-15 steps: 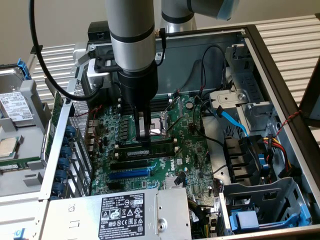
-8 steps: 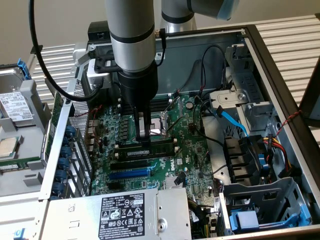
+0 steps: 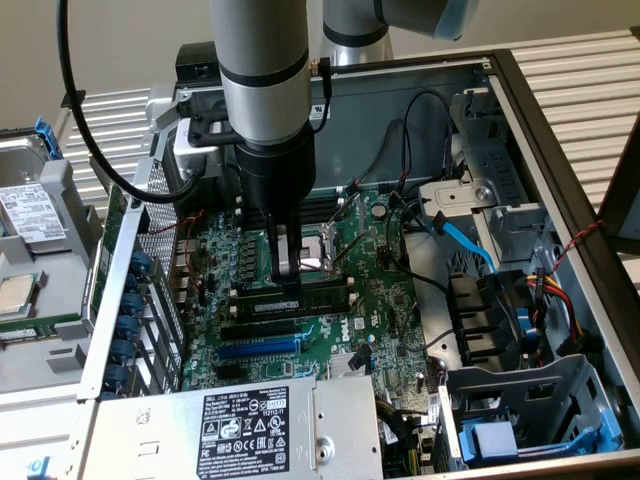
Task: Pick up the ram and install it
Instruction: 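Press down the ram until it locks into place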
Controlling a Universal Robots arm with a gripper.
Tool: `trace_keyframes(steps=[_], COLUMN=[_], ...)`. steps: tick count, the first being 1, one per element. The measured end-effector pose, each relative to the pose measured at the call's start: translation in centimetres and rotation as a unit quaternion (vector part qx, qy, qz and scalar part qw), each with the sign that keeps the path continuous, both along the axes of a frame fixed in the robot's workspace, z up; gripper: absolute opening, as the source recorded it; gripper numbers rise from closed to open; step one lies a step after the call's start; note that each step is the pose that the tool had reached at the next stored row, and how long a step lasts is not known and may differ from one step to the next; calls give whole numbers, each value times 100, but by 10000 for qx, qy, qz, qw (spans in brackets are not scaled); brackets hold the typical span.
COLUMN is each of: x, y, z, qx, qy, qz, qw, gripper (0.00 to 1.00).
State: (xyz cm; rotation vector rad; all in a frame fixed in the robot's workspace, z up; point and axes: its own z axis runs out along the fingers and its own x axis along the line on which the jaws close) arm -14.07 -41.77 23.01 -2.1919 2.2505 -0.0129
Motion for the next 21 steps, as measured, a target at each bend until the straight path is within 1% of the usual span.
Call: trace_keyframes(steps=[7, 19, 20, 21], x=[-2, -2, -2, -2], y=[1, 1, 1, 3], z=[-16, -21, -15, 0], qx=[4, 3, 5, 13], qy=[0, -1, -2, -6], qz=[-1, 0, 0, -1], qw=[10000, 10000, 10000, 10000], gripper=[11, 11, 11, 11])
